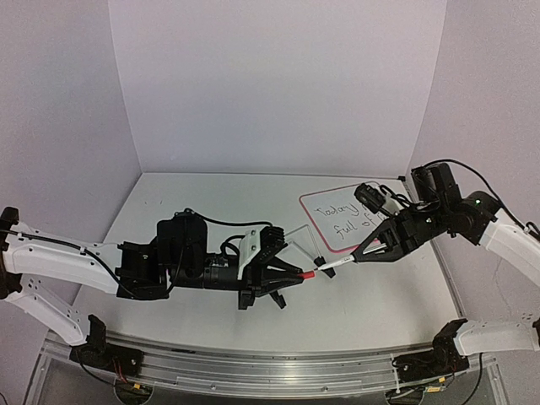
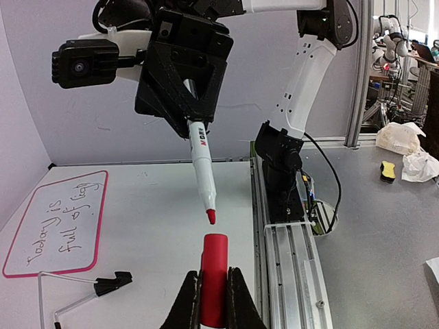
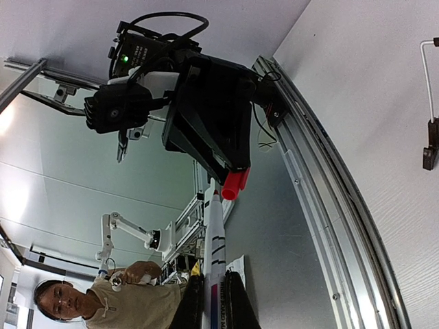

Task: Write a sentence on the whiteboard
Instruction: Insert the whiteboard marker into the center of the board.

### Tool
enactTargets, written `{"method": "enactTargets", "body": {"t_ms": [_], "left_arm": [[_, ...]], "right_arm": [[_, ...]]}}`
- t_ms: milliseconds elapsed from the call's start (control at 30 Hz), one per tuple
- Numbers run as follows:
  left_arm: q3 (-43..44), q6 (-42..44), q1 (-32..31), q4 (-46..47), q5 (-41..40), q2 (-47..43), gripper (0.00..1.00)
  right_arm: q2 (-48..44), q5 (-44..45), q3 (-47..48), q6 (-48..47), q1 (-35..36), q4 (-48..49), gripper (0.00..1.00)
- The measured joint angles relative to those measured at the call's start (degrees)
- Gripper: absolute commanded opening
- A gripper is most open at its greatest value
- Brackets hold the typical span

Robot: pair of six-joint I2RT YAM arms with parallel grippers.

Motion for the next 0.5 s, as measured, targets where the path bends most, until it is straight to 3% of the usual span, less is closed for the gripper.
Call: {"method": "enactTargets", "body": {"t_ms": [500], "left_arm": [[0.00,-0.81,0.00,-0.02,1.06,-0.88,0.00]], "right_arm": [[0.76,-0.66,-0.15,-0.49,0.12,-1.05,0.00]]}}
